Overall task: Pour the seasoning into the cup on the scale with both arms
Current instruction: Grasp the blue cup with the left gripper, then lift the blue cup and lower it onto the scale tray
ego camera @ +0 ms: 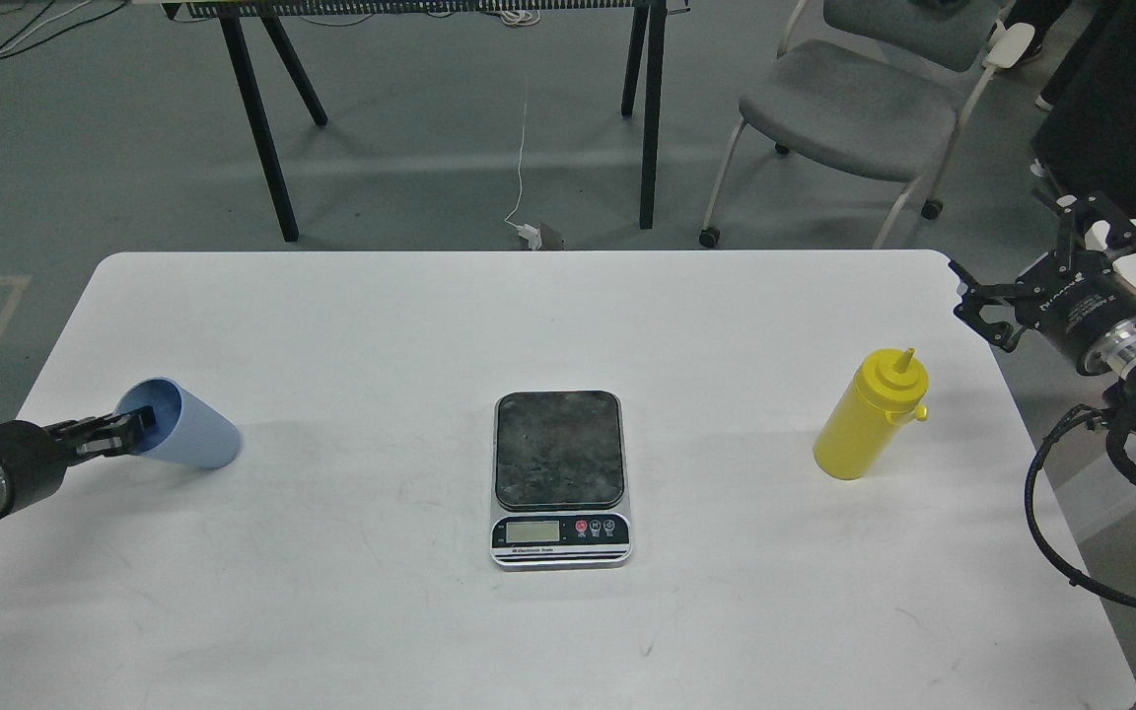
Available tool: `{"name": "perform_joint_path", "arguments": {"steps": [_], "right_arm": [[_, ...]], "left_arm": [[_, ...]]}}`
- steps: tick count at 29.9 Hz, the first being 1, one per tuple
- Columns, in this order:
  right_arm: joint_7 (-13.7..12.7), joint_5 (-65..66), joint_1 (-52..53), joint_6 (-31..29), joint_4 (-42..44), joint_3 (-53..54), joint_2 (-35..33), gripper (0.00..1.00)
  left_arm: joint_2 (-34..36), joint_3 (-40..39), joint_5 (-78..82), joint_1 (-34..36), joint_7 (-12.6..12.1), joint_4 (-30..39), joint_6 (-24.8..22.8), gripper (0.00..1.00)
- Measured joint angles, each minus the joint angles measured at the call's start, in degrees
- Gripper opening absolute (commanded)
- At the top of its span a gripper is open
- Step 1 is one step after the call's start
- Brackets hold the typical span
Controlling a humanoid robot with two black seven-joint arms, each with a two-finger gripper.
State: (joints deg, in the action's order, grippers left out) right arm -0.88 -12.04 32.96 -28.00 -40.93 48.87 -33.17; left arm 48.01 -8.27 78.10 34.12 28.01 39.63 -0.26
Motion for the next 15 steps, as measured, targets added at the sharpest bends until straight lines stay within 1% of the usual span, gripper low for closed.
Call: {"name": "perform_joint_path", "arguments": {"steps": [3, 10, 13, 15], "right_arm": [[0.00, 0.00, -0.04, 0.00, 0.05, 0.00, 0.03, 0.99], [0.00, 0.00, -0.09, 0.00, 0.13, 0.09, 0.12, 0.99], [0.00, 0.00, -0.09, 0.00, 0.21, 0.16, 0.12, 0.99], [0.00, 0.00, -0.09, 0.00, 0.24, 0.22, 0.12, 0.99]], "left_arm": [[0.03, 0.03, -0.11, 0.73, -0.01, 0.04, -0.01, 0.00], [0.76, -0.11, -0.23, 1.40, -0.01, 1.21, -0.94, 0.00], [2.36, -0.22, -0.23, 2.50, -0.01, 4.27, -2.60, 0.00], [4.19, -0.23, -0.16, 3.82, -0.01, 7.97, -4.01, 0.01]]}}
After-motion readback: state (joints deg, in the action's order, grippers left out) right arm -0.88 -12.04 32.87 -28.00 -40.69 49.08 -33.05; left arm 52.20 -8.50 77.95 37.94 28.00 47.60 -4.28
